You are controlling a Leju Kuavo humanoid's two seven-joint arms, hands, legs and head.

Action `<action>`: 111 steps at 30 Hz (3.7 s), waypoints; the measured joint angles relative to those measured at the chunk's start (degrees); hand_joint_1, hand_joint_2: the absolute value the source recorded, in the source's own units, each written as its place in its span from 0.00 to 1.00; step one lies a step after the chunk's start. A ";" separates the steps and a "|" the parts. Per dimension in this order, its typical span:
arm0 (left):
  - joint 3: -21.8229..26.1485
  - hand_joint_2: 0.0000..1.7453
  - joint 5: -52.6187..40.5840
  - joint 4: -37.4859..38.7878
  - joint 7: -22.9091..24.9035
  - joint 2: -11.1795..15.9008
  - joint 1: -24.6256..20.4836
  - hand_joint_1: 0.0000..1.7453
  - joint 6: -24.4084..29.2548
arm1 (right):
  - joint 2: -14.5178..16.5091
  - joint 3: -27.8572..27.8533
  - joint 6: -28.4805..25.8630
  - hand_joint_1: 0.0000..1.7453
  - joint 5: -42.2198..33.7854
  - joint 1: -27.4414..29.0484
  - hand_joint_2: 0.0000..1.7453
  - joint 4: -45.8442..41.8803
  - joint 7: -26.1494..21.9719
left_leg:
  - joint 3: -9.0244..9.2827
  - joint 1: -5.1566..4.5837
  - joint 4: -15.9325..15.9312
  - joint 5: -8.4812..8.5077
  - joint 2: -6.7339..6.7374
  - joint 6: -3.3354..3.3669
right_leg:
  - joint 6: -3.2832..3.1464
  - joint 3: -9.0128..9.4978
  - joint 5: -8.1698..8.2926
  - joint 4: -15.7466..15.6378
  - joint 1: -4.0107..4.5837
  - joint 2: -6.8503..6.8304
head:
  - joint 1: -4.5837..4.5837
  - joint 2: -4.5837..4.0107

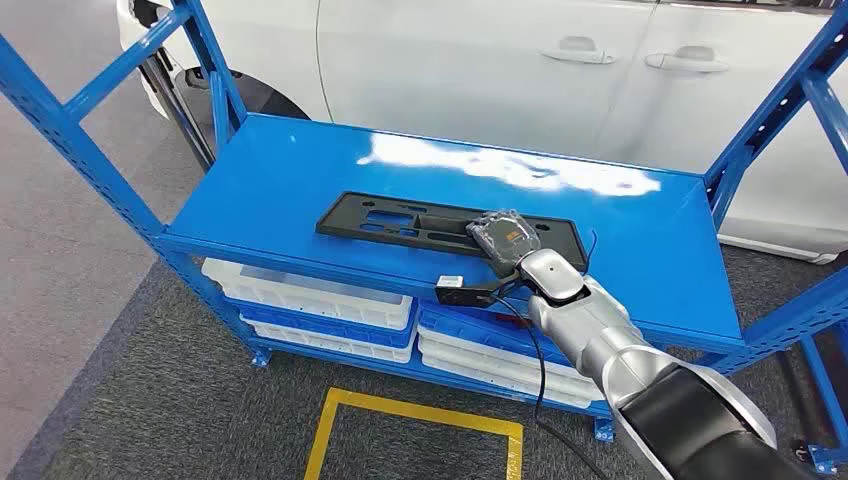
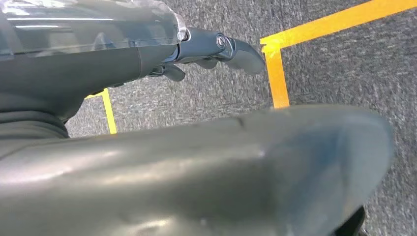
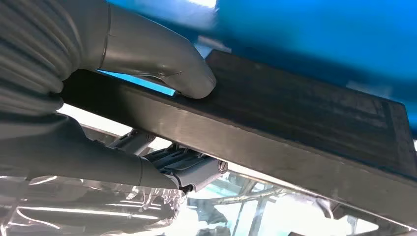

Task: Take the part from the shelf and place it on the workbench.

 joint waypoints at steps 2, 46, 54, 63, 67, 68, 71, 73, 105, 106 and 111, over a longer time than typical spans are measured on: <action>0.00 0.00 0.01 0.00 0.00 0.00 0.08 0.00 0.00 | -0.07 -0.05 0.00 0.99 -0.01 0.05 1.00 0.00 -0.10 | -2.10 0.09 4.41 -1.85 0.02 -0.16 | -0.04 -0.04 -0.02 0.02 0.09 -0.04 | 0.00 0.00; -0.05 1.00 0.98 0.00 -4.75 0.05 0.91 0.00 7.53 | -7.43 -10.77 47.89 0.83 -92.39 25.08 1.00 -68.11 -12.65 | 2.59 0.05 -6.24 4.26 0.35 1.77 | 1.54 -0.67 -1.52 1.78 0.65 1.05 | 0.00 0.00; 1.10 1.00 3.87 0.00 -1.00 0.05 0.42 0.00 4.36 | -7.30 -10.14 44.99 0.83 -94.55 25.90 1.00 -68.86 -11.01 | 1.81 0.00 -6.03 5.04 0.84 2.43 | 2.46 -4.09 -6.25 12.20 -0.14 1.02 | 0.01 0.00; 2.00 1.00 4.25 0.00 -0.25 0.04 0.92 0.00 4.22 | -7.49 -10.08 42.93 0.83 -95.84 23.46 1.00 -67.73 -9.69 | -0.59 -0.03 -2.24 2.38 0.57 -0.11 | -0.12 -0.01 -0.57 0.87 0.12 0.71 | 0.00 0.00; 2.27 1.00 4.24 0.00 -0.17 0.04 0.86 0.00 4.25 | -7.82 -10.04 42.67 0.83 -95.86 22.86 1.00 -67.24 -9.60 | -3.18 0.17 9.44 -5.14 0.57 -0.57 | -0.61 -2.35 1.21 0.95 0.53 0.39 | 0.00 0.00; 2.29 1.00 4.20 0.00 -0.07 0.04 0.88 0.00 4.22 | -7.84 -10.02 42.56 0.83 -95.86 22.86 1.00 -67.14 -9.58 | -1.93 0.17 8.78 -4.92 0.57 -0.52 | -0.58 -3.01 1.68 1.03 0.62 0.38 | 0.00 0.00; 2.29 1.00 3.99 0.00 0.39 0.06 1.05 0.00 4.11 | -7.93 -10.01 41.90 0.83 -95.90 22.86 1.00 -66.99 -9.59 | 5.94 0.00 -2.28 -1.86 0.48 0.22 | -0.19 -4.58 3.10 1.27 0.79 0.60 | 0.00 0.00; 2.28 1.00 3.75 0.00 0.64 0.05 1.10 0.00 4.04 | -8.11 -10.08 41.60 0.83 -95.99 22.89 1.00 -66.92 -9.66 | 8.32 -0.29 -6.56 -0.88 0.39 0.89 | 0.41 -5.02 3.95 1.34 0.79 0.65 | 0.01 0.00; 2.23 1.00 2.82 0.01 1.20 0.01 1.08 0.00 3.76 | -8.55 -11.17 40.60 0.83 -96.50 24.28 1.00 -67.47 -9.94 | 9.83 -0.45 -7.37 -1.31 0.59 0.78 | 0.94 -5.76 5.19 1.13 0.37 0.74 | -0.01 0.00; 2.23 1.00 2.78 0.02 1.20 -0.01 1.17 0.00 3.75 | -8.55 -11.17 40.52 0.83 -96.51 24.31 1.00 -67.47 -9.91 | 9.36 -0.39 -7.39 -0.67 0.67 1.08 | 1.27 -5.83 5.67 0.87 0.29 0.72 | -0.01 0.00; 2.23 1.00 2.72 0.02 1.19 0.00 1.24 0.00 3.74 | -8.48 -11.30 40.09 0.83 -96.53 24.80 1.00 -67.47 -9.90 | 6.03 -0.32 -7.83 3.01 1.27 2.69 | 2.30 -9.24 -4.70 11.30 0.03 0.90 | 0.00 0.00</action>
